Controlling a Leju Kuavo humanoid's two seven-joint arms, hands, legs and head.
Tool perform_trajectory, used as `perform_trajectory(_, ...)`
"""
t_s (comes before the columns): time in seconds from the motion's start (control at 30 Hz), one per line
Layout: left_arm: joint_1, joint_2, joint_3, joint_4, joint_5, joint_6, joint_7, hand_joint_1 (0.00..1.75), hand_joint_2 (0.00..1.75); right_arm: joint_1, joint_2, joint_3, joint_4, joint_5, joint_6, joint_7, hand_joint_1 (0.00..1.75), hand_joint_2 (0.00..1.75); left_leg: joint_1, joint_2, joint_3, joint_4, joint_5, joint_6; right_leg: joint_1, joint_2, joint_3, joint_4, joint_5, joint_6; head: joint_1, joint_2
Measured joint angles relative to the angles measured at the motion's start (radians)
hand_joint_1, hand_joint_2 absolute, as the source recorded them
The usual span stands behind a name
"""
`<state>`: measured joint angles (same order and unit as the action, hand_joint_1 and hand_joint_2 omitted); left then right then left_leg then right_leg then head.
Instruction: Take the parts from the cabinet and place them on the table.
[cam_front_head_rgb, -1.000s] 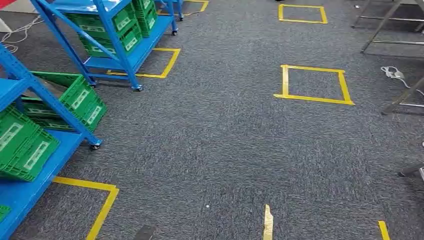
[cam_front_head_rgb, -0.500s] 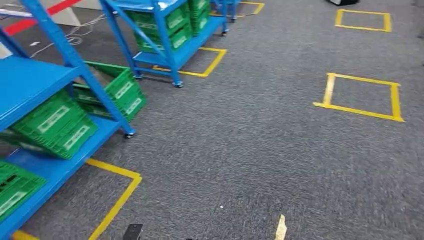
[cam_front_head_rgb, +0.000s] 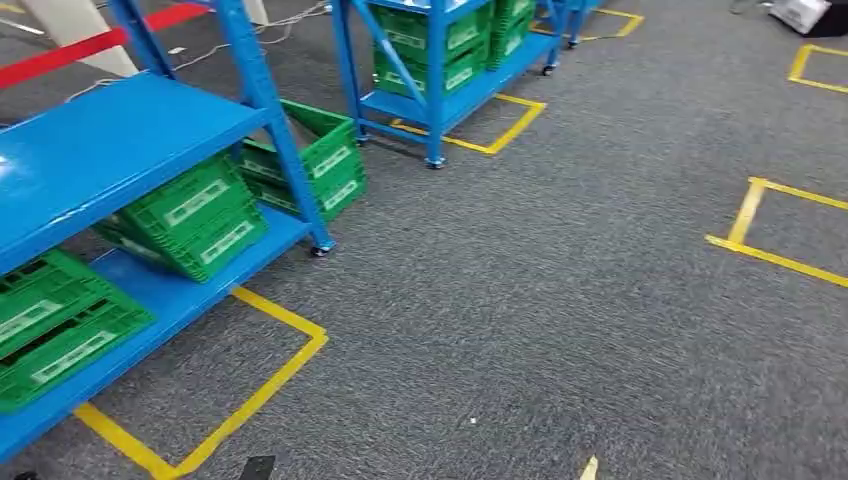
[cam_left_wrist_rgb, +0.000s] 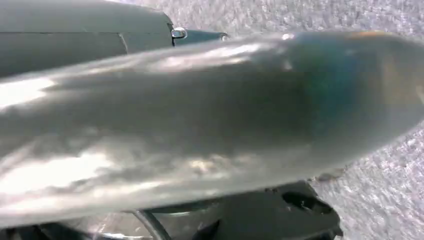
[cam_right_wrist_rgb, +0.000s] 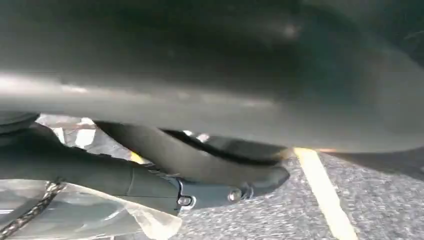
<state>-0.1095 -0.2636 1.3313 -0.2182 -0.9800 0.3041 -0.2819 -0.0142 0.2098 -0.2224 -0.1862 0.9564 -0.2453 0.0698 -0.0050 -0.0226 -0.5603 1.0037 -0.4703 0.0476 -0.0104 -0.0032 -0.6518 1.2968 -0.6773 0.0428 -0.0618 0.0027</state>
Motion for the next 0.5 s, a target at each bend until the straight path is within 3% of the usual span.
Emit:
perform_trajectory(0.03, 0.0, 0.0, 0.003, 0.0, 0.003, -0.002, -0.005, 0.0, 0.0, 0.001, 0.0, 0.0, 0.0, 0.0, 0.0, -0.003, 0.0, 0.0, 0.001, -0.016, 0.001, 0.0, 0.0, 0.0, -0.001, 0.0, -0.009, 0.002, 0.019, 0.001, -0.002, 0.0)
perform_trajectory(0.07, 0.0, 0.0, 0.005, 0.0, 0.007, -0.008, -0.015, 0.0, 0.0, 0.0, 0.0, 0.0, 0.0, 0.001, 0.0, -0.003, 0.0, 0.0, 0.002, -0.031, 0.003, 0.001, 0.0, -0.001, -0.002, 0.001, 0.005, -0.041, 0.059, 0.001, 0.0, 0.0)
perform_trajectory(0.1, 0.0, 0.0, 0.006, 0.0, 0.008, -0.018, -0.028, 0.0, 0.0, 0.0, 0.0, 0.001, 0.0, 0.004, 0.002, -0.003, 0.0, 0.0, 0.003, -0.048, 0.004, 0.003, -0.002, -0.003, -0.005, 0.008, 0.039, -0.121, 0.111, 0.002, -0.002, 0.0)
perform_trajectory(0.13, -0.001, 0.0, 0.006, 0.0, 0.008, -0.032, -0.045, 0.0, 0.0, 0.0, 0.0, 0.001, 0.0, 0.006, 0.003, 0.0, 0.0, 0.0, 0.006, -0.062, 0.005, 0.007, -0.003, -0.007, -0.008, 0.027, 0.078, -0.209, 0.158, 0.003, -0.001, 0.0)
perform_trajectory(0.17, -0.002, 0.0, 0.006, 0.0, 0.008, -0.04, -0.056, 0.0, 0.0, 0.0, 0.0, 0.001, 0.0, 0.005, 0.003, 0.0, 0.0, 0.0, 0.007, -0.073, 0.003, 0.01, -0.006, -0.013, -0.015, 0.078, 0.103, -0.266, 0.165, 0.004, 0.0, 0.0)
perform_trajectory(0.2, -0.005, 0.0, 0.006, 0.0, 0.006, -0.045, -0.063, 0.0, 0.0, 0.001, 0.0, 0.001, 0.002, 0.005, 0.005, 0.0, 0.0, 0.0, 0.001, -0.087, -0.005, 0.021, -0.009, -0.021, -0.019, 0.113, 0.113, -0.288, 0.153, 0.003, 0.0, 0.0)
perform_trajectory(0.3, -0.002, 0.0, 0.006, 0.0, 0.003, -0.05, -0.067, 0.0, 0.0, -0.001, 0.0, 0.001, 0.002, 0.003, 0.004, -0.003, 0.0, 0.0, 0.011, -0.119, -0.017, 0.015, 0.003, -0.043, -0.009, 0.081, 0.118, -0.281, 0.153, -0.017, -0.003, 0.0)
perform_trajectory(0.33, -0.001, 0.001, 0.006, 0.0, -0.001, -0.049, -0.067, 0.0, 0.0, -0.001, 0.003, 0.001, 0.002, 0.0, 0.002, -0.006, 0.0, 0.0, 0.011, -0.132, -0.02, 0.018, 0.001, -0.047, -0.018, 0.064, 0.121, -0.292, 0.159, -0.027, -0.002, 0.0)
perform_trajectory(0.37, -0.001, -0.001, 0.006, 0.0, -0.003, -0.049, -0.064, 0.0, 0.0, 0.0, 0.003, 0.0, 0.002, 0.002, 0.003, -0.006, 0.0, 0.0, 0.007, -0.082, -0.027, 0.034, -0.014, -0.05, -0.016, 0.049, 0.125, -0.295, 0.16, -0.032, -0.007, 0.0)
perform_trajectory(0.4, -0.003, -0.001, 0.006, 0.0, -0.004, -0.045, -0.057, 0.0, 0.0, 0.002, 0.003, 0.0, 0.002, 0.005, 0.004, -0.005, 0.0, 0.0, 0.006, -0.031, -0.049, 0.083, -0.047, -0.055, -0.015, 0.034, 0.127, -0.297, 0.159, -0.04, -0.018, 0.0)
perform_trajectory(0.43, -0.004, -0.001, 0.006, 0.0, -0.008, -0.042, -0.049, 0.0, 0.0, 0.003, 0.003, 0.0, 0.002, 0.005, 0.005, 0.0, 0.0, 0.0, 0.008, -0.004, -0.087, 0.165, -0.089, -0.061, -0.011, 0.015, 0.127, -0.296, 0.157, -0.043, -0.016, 0.0)
perform_trajectory(0.5, -0.003, -0.001, 0.006, 0.0, -0.015, -0.035, -0.029, 0.0, 0.0, 0.007, 0.003, 0.0, 0.002, 0.002, 0.0, -0.003, 0.0, 0.0, 0.011, 0.012, -0.152, 0.305, -0.142, -0.065, -0.006, -0.022, 0.129, -0.296, 0.153, -0.047, -0.016, 0.0)
